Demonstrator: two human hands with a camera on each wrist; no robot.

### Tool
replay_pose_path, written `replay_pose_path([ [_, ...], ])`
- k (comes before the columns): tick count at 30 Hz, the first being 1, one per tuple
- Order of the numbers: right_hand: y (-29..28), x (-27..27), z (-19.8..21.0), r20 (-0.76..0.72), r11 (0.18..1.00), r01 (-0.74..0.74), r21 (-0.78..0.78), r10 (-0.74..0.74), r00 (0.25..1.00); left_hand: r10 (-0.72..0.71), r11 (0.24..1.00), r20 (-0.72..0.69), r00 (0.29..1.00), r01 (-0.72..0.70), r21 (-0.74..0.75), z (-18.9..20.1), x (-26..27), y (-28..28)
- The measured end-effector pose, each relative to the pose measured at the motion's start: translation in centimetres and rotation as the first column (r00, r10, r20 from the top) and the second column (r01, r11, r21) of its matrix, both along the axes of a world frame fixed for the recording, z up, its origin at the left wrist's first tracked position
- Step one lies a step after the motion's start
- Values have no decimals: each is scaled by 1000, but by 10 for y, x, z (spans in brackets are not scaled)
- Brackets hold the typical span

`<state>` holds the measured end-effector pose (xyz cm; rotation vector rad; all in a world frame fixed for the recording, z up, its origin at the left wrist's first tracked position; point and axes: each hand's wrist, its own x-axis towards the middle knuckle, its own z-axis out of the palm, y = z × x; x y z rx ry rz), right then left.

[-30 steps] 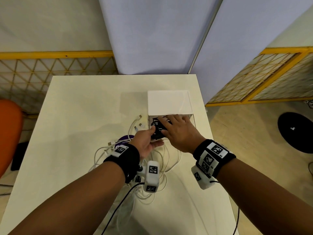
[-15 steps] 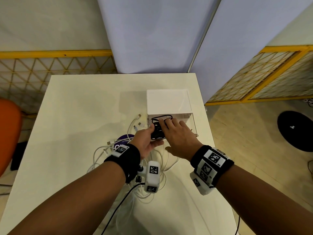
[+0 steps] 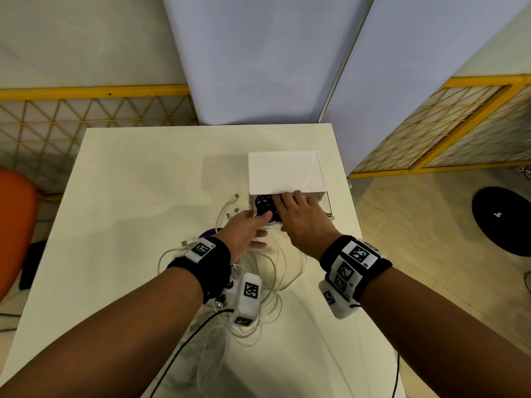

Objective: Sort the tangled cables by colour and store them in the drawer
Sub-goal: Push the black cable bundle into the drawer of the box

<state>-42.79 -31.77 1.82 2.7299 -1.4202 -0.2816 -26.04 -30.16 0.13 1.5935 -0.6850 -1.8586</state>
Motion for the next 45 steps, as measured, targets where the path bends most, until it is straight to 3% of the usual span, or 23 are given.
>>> replay_pose_path([
  [2, 0, 0, -2, 17, 1000, -2, -22, 2, 1000, -62, 993, 165, 984, 77, -89, -4, 6, 1],
  [5, 0, -1, -5, 53, 999, 0, -34, 2, 999, -17, 951, 500, 866, 168, -260, -6, 15, 2],
  [7, 2, -2, -7, 72, 999, -5, -38, 8, 997, 45, 868, 624, 780, 279, -410, -5, 18, 4],
  [10, 5, -6, -8, 120, 999, -19, -38, 24, 993, 99, 678, 710, 698, 475, -562, -3, 18, 6],
  [15, 10, -12, -7, 230, 999, -17, -32, 24, 973, 121, 522, 860, 496, 705, -480, -2, 12, 5],
  [19, 13, -16, -6, 274, 998, -4, -59, 21, 961, 195, 423, 960, 201, 866, -267, 0, 11, 4],
  [22, 16, -21, -9, 252, 996, -8, -87, 30, 967, 246, 388, 966, 77, 906, -171, 0, 11, 3],
  [29, 23, -43, -13, 0, 977, -5, -213, 5, 1000, 277, 320, 960, 33, 939, -125, -6, 15, 0],
  [33, 23, -45, -15, 46, 986, 38, -162, -31, 998, 255, 324, 967, -14, 943, -72, -8, 12, 2],
  [36, 20, -45, -14, 79, 989, 58, -135, -47, 996, 272, 306, 962, 13, 947, -99, -7, 9, 2],
  [45, 10, -48, -6, 208, 987, 56, -154, -23, 978, 305, 193, 953, 0, 979, -61, -14, 15, 4],
])
